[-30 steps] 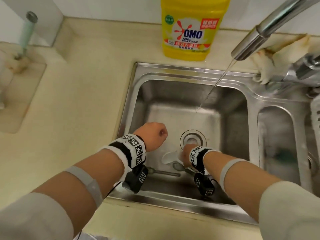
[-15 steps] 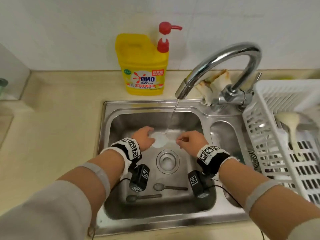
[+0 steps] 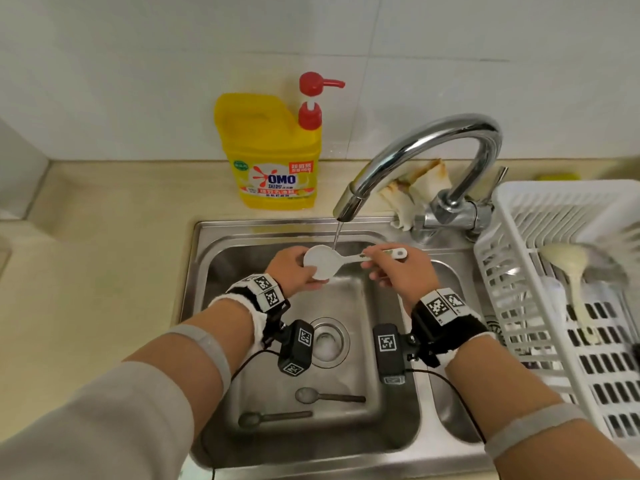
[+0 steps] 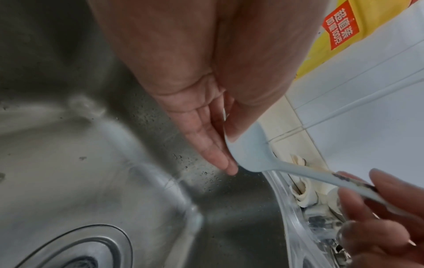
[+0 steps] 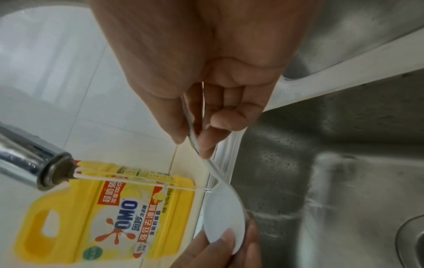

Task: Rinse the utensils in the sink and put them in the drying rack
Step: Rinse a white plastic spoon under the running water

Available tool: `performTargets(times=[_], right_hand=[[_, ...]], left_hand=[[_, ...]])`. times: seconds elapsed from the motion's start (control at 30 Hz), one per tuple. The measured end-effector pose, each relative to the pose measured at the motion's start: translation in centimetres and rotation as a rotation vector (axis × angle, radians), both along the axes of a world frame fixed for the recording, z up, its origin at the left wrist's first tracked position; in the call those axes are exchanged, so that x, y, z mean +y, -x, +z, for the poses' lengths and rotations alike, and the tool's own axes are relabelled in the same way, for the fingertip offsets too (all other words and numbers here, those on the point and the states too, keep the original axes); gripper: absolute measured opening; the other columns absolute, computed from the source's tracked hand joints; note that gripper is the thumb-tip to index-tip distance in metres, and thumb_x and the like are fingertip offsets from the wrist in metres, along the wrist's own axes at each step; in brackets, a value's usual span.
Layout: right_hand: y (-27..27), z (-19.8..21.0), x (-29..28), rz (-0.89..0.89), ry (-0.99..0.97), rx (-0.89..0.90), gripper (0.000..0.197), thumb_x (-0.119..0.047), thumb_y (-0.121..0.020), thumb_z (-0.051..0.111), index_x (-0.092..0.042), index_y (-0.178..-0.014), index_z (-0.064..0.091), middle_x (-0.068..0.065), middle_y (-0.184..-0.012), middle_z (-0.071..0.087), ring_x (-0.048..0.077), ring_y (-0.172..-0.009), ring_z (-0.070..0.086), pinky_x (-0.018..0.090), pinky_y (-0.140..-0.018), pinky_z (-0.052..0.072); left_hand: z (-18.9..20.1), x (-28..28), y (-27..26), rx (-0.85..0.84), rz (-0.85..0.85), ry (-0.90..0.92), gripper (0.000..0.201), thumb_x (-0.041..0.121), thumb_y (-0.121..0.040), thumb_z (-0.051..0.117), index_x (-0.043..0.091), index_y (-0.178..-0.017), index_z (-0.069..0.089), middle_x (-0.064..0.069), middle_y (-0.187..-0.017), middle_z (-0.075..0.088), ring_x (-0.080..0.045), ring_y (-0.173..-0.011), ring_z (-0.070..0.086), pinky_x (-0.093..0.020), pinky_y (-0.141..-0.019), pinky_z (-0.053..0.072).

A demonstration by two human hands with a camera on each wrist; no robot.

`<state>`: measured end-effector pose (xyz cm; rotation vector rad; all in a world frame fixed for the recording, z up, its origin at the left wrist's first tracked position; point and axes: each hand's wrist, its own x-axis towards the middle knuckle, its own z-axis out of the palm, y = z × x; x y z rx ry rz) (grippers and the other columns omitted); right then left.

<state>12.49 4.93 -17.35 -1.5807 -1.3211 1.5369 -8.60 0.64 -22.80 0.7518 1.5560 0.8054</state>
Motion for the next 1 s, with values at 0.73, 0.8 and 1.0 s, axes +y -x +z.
performTargets(times=[0.73,0.8,1.0], right_hand=[[0.1,-0.2,0.6,-0.133,-0.067,0.077,0.028,-0.023,-0.099,0.059,0.001,-0.097,0.073,0.020,-0.080,0.072,0.018,-0.062,0.065,0.026,-0.059,0.053],[-0.2,-0.1,0.6,-0.112,-0.095,0.048,0.027,-0.024,-0.099,0.059,-0.002,-0.097,0.074,0.020,-0.082,0.073,0.019,-0.064,0.066,0.028,-0.061,0.053],[-0.8,0.2,0.4,-0.041,-0.160,0.024,0.023,-0.023,-0.100,0.058,-0.005,-0.101,0.073,0.016,-0.082,0.075,0.017,-0.067,0.068,0.023,-0.061,0.054]], left_hand=[[-0.6,2.4,-1.2,0.128,-0.085,-0.042,0.012,0.002,-0.094,0.059,0.000,-0.102,0.068,-0.010,-0.100,0.068,-0.021,-0.078,0.072,-0.027,-0.061,0.062],[-0.5,2.5,-1.5,0.174,-0.124,-0.078,0.020,-0.005,-0.086,0.064,-0.003,-0.105,0.068,-0.010,-0.100,0.067,-0.022,-0.090,0.066,-0.023,-0.062,0.060],[-1.4,3.0,-2.3,0.100,-0.082,-0.075,0.035,0.013,-0.076,0.082,0.009,-0.108,0.071,-0.009,-0.101,0.071,-0.024,-0.092,0.071,-0.032,-0.070,0.062]])
